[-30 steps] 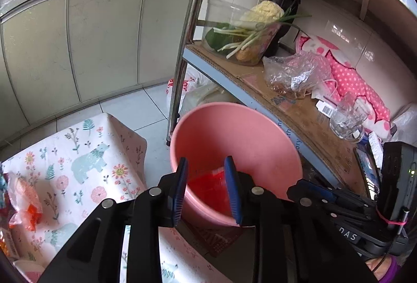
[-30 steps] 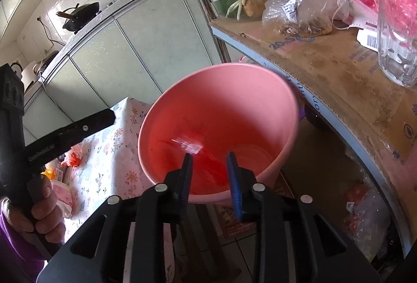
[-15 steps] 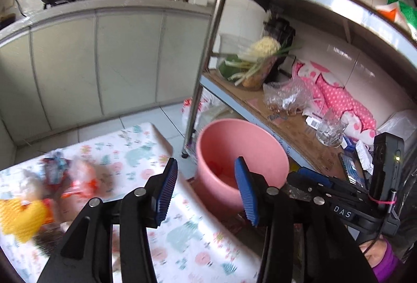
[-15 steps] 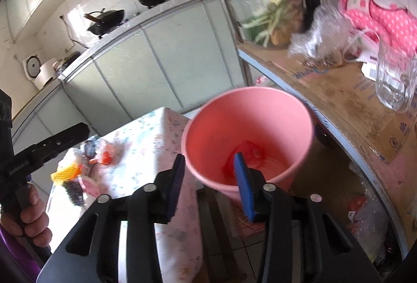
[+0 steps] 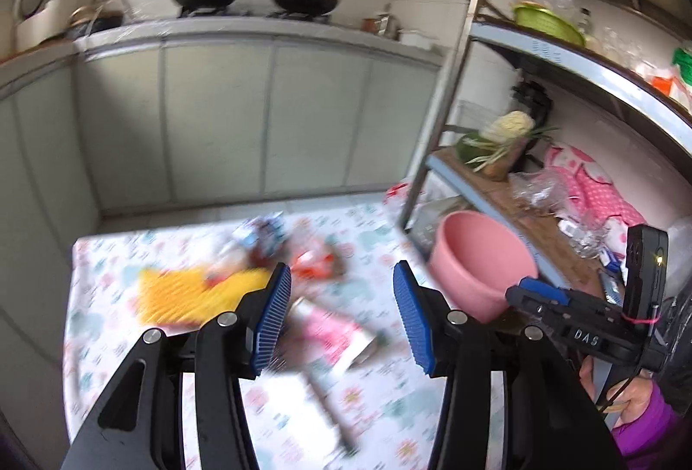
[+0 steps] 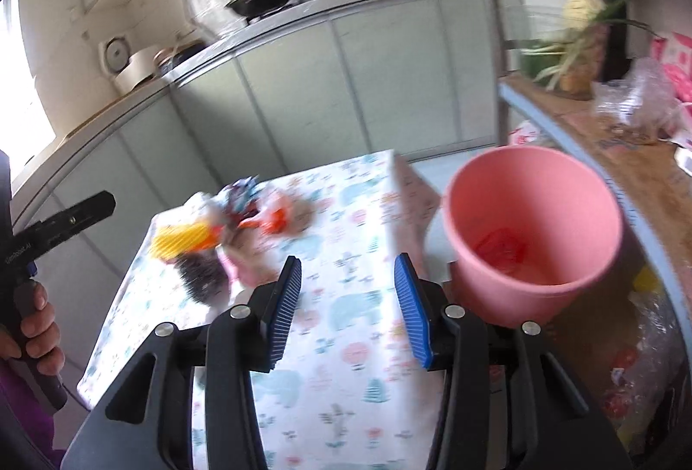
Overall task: Collect trash
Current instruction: 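Move the left gripper back over the table to the white foam strip, then grasp the white foam strip with the left gripper and lift it, then carry the foam strip to the pink bucket and open the left gripper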
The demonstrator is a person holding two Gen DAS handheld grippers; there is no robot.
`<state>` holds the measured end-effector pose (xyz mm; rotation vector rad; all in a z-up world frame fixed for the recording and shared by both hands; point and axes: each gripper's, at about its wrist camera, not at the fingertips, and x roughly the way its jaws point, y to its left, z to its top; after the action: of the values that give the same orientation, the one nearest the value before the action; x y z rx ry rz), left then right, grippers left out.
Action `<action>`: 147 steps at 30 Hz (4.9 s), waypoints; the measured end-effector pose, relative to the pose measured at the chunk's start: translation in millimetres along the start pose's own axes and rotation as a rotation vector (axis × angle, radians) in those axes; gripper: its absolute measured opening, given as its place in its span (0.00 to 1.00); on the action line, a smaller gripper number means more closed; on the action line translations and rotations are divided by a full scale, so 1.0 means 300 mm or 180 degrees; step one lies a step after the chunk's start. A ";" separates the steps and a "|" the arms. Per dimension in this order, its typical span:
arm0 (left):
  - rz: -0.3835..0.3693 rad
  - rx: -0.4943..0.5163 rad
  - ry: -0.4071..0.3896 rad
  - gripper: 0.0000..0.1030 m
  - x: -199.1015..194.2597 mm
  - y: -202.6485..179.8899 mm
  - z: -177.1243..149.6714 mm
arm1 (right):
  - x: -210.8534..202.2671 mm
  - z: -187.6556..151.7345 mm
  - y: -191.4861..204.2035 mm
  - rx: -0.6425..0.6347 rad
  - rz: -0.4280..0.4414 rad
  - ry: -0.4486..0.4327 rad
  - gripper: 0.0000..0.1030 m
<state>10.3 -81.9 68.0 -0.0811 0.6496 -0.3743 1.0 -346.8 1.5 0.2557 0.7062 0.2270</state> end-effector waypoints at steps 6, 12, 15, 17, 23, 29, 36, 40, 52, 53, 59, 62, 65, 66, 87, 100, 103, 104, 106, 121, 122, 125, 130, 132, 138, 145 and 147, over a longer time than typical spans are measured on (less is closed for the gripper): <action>0.0141 -0.0285 0.0378 0.47 0.019 0.094 -0.153 | 0.090 -0.046 0.116 -0.0183 0.0197 0.0233 0.45; 0.0137 -0.0479 0.0899 0.47 0.148 0.072 -0.298 | 0.166 -0.085 0.172 -0.0301 0.0339 0.0466 0.45; 0.0166 -0.0419 0.1080 0.47 0.195 0.048 -0.343 | 0.192 -0.092 0.187 -0.0350 0.0402 0.0535 0.45; 0.0274 -0.0384 0.1148 0.47 0.215 0.047 -0.360 | 0.211 -0.085 0.193 -0.0384 0.0420 0.0559 0.45; 0.0307 -0.0472 0.1254 0.43 0.226 0.088 -0.386 | 0.298 -0.071 0.223 -0.0446 0.0461 0.0727 0.45; 0.0313 -0.0330 0.1226 0.25 0.182 0.107 -0.390 | 0.346 -0.056 0.289 -0.0637 0.0490 0.0778 0.45; 0.0355 -0.0324 0.1170 0.29 0.130 0.145 -0.398 | 0.428 -0.073 0.288 -0.0561 0.0431 0.1026 0.45; 0.0287 -0.0229 0.1185 0.33 0.131 0.128 -0.408 | 0.423 -0.087 0.294 -0.0539 0.0453 0.1070 0.44; 0.0324 -0.0187 0.1153 0.34 0.133 0.131 -0.433 | 0.253 -0.145 0.221 -0.0155 0.0400 0.1027 0.34; 0.0320 -0.0184 0.1138 0.34 0.130 0.130 -0.434 | 0.242 -0.157 0.212 -0.0120 0.0368 0.1041 0.34; 0.0275 -0.0129 0.1079 0.34 0.128 0.121 -0.436 | 0.229 -0.207 0.202 -0.0057 0.0312 0.1145 0.35; 0.0236 -0.0111 0.1036 0.25 0.124 0.117 -0.436 | 0.236 -0.218 0.204 -0.0043 0.0280 0.1200 0.38; 0.0199 -0.0110 0.0972 0.21 0.106 0.121 -0.433 | 0.242 -0.235 0.197 -0.0005 0.0277 0.1249 0.43; 0.0185 -0.0109 0.0959 0.21 0.098 0.121 -0.432 | 0.240 -0.239 0.195 -0.0007 0.0286 0.1250 0.43; -0.0041 0.0177 0.0736 0.20 -0.079 0.044 -0.388 | 0.152 -0.172 0.195 -0.0144 0.0294 0.0993 0.44; -0.0176 0.0299 0.0778 0.20 -0.020 0.032 -0.301 | 0.269 -0.165 0.198 -0.0160 0.0304 0.1211 0.44; -0.0178 0.0308 0.0816 0.20 0.000 0.031 -0.294 | 0.275 -0.163 0.201 -0.0169 0.0405 0.1206 0.36; -0.0180 0.0314 0.0823 0.20 0.005 0.028 -0.290 | 0.276 -0.162 0.203 -0.0184 0.0420 0.1205 0.36; -0.0182 0.0324 0.0826 0.20 0.013 0.021 -0.281 | 0.269 -0.157 0.201 -0.0203 0.0470 0.1173 0.36; -0.0364 0.0496 0.0543 0.20 0.132 -0.143 -0.118 | 0.092 -0.017 0.030 -0.0019 0.0474 0.0515 0.35; -0.0384 0.0497 0.0522 0.20 0.147 -0.159 -0.101 | 0.076 -0.001 0.005 0.0024 0.0424 0.0446 0.35; -0.0474 0.0523 0.0447 0.20 0.189 -0.210 -0.053 | 0.028 0.041 -0.081 0.0159 0.0242 0.0262 0.35; -0.0654 0.0684 0.0342 0.20 0.275 -0.319 0.007 | -0.029 0.086 -0.232 0.0373 -0.0115 0.0034 0.35; -0.0705 0.0747 0.0326 0.20 0.310 -0.360 0.024 | -0.037 0.094 -0.276 0.0433 -0.0241 -0.0021 0.35; -0.0905 0.0874 0.0394 0.20 0.436 -0.487 0.051 | -0.021 0.096 -0.413 0.0630 -0.0576 -0.0084 0.35; -0.1079 0.0863 0.0651 0.20 0.631 -0.612 0.040 | 0.035 0.075 -0.515 0.0781 -0.0810 -0.0005 0.35; -0.1085 0.0868 0.0703 0.20 0.681 -0.640 0.034 | 0.051 0.069 -0.531 0.0799 -0.0843 0.0017 0.35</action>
<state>105.7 -335.5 -5.0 0.1132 0.7985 -0.8058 45.0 -496.0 -41.6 0.3970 0.7662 -0.1145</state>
